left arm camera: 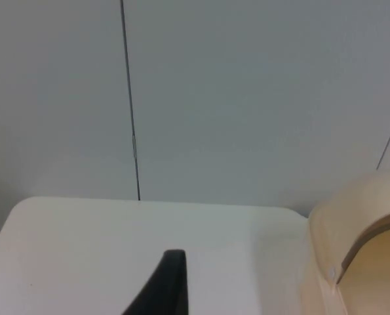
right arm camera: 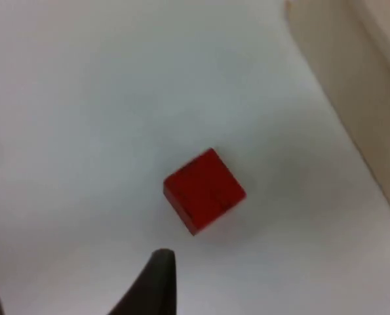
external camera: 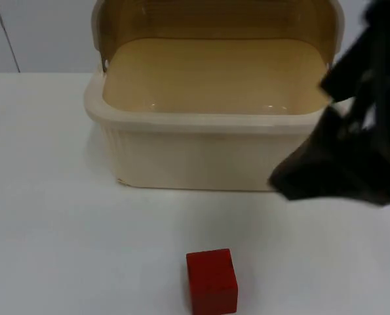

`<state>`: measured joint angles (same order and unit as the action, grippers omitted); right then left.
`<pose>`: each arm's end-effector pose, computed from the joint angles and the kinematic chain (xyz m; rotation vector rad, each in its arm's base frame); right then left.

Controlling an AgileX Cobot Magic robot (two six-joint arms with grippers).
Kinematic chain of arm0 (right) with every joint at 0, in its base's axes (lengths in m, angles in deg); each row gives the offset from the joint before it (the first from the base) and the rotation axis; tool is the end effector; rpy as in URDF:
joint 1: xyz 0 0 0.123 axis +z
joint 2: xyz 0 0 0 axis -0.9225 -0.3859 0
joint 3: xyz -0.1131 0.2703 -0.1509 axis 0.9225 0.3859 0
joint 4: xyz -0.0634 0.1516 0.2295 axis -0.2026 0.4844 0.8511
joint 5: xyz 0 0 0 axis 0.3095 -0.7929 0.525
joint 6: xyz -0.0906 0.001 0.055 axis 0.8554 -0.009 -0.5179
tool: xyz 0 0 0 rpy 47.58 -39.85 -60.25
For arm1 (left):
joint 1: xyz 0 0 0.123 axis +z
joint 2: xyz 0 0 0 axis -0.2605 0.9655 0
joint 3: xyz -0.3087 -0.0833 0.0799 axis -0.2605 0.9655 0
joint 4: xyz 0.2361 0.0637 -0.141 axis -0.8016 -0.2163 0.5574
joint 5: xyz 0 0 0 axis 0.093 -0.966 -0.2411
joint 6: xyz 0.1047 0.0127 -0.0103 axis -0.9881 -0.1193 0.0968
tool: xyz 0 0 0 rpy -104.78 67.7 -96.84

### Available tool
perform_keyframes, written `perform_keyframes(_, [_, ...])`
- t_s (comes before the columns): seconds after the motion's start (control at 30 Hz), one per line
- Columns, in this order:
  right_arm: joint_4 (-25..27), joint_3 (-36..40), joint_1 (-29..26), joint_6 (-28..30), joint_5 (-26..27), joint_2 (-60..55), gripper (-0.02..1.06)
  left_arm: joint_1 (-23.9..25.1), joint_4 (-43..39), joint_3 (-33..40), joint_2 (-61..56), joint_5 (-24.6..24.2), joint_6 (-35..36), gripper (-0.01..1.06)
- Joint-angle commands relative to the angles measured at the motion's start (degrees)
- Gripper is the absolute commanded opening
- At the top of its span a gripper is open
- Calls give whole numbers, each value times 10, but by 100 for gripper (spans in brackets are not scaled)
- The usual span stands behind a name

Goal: Open the box lid with the left hand, place the block into the box with the right hand, then close the box lid with the left hand.

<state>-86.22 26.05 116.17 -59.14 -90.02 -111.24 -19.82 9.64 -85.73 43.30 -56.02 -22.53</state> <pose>0.1980 0.2312 0.3080 -1.4056 2.1013 0.2530 0.1982 -0.0103 0.4287 -0.0704 1.8832 -0.0826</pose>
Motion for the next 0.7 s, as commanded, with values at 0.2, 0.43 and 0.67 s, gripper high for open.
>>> perform_keyframes(0.2, [40, -5, 2, 256, 36, -111, 104, 2, -3, -4, -5, -1, 0, 105])
perform_keyframes(0.43, [108, -43, 2, 345, 17, -192, 104, 2, -3, -4, -4, -1, 0, 105])
perform_keyframes(0.67, [143, -93, 2, 408, -18, -275, 104, 2, -3, -4, -4, -1, 0, 105])
